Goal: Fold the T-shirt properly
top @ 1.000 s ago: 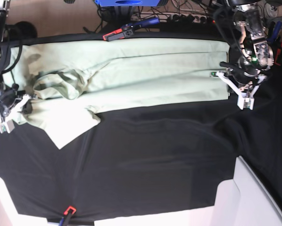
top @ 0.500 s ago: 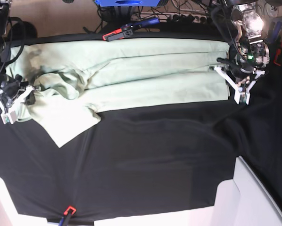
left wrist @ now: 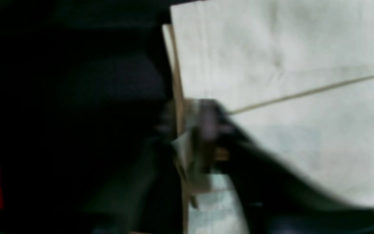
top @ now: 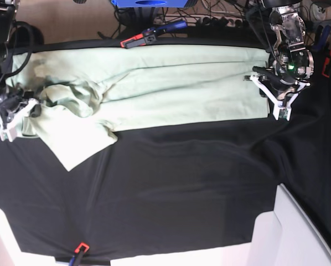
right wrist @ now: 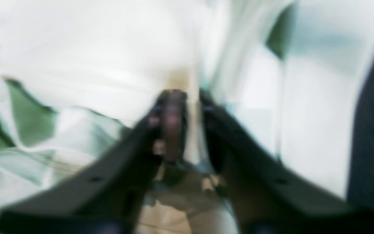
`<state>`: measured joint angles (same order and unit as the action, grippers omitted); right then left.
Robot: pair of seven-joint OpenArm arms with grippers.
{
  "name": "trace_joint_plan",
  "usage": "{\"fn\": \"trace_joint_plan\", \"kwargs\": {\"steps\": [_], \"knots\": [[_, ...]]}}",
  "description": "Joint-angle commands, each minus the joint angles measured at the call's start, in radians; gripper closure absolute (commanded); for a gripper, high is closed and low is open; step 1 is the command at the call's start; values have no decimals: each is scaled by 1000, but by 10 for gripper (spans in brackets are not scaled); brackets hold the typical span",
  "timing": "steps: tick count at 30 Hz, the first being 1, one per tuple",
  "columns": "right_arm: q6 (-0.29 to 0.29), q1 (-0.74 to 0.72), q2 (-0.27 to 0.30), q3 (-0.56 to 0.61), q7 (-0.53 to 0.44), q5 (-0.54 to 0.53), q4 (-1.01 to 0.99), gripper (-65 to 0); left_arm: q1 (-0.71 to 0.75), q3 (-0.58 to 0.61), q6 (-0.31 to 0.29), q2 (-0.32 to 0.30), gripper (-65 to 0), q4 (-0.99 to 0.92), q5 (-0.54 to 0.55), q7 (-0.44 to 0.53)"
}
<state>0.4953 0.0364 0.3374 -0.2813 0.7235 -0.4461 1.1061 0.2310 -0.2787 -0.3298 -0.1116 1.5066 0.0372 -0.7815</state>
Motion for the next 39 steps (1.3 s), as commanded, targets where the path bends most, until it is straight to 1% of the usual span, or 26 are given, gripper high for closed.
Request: {"fn": "trace_joint_plan", "kwargs": {"steps": [1,2,3,4,5,7,9,11,15,19,21,22,24,26,28,32,34,39], "knots": [[6,-13,18,-22,3,-12,21,-241,-2,-11,5,-12,-319,15,0,10],[7,-11,18,-31,8,-12,32,-296,-2,-12,5,-13,-368,16,0,10],[7,-7,18,-36,11,-12,52,-342,-2,-12,5,-15,-401,19,2,10],[7,-3,16,-37,11,-12,81,-374,-2,-14,5,-18,-423,22,2,10],[7,13,16,-37,17,-12,110,-386,-2,-14,5,-29,-442,32,3,10],[6,29,16,-39,44,-12,184,-386,-3,-24,5,-40,-464,58,11,10],[-1,33,16,-39,74,-12,259,-386,-8,-73,4,-38,-475,93,11,9],[-2,32,16,-55,103,-12,312,-390,-9,-119,2,-38,-474,137,11,-13],[-2,-11,15,-115,170,-10,345,-392,-31,-195,1,-41,-474,217,11,-79],[7,-74,16,-111,170,-7,340,-392,-37,-258,-1,-41,-474,231,11,-83],[7,-125,21,-63,170,-7,320,-393,-32,-264,-1,-41,-470,228,11,-82],[7,-157,25,-19,170,-7,294,-393,-26,-264,-1,-36,-469,231,11,-80],[7,-220,41,57,166,-6,207,-395,-11,-265,-1,-35,-467,226,11,-79],[7,-281,44,135,129,-6,108,-395,9,-267,-1,-35,-467,233,11,-77],[7,-336,47,222,63,-6,2,-402,18,-267,-1,-35,-467,234,11,-77],[7,-444,50,397,-46,-6,-208,-483,40,-267,-1,-35,-467,239,11,-77],[7,-498,47,460,-92,-6,-324,-489,43,-267,-1,-35,-465,239,11,-77],[9,-616,44,578,-272,-6,-585,-492,44,-267,-1,-24,-465,237,11,-77]]}}
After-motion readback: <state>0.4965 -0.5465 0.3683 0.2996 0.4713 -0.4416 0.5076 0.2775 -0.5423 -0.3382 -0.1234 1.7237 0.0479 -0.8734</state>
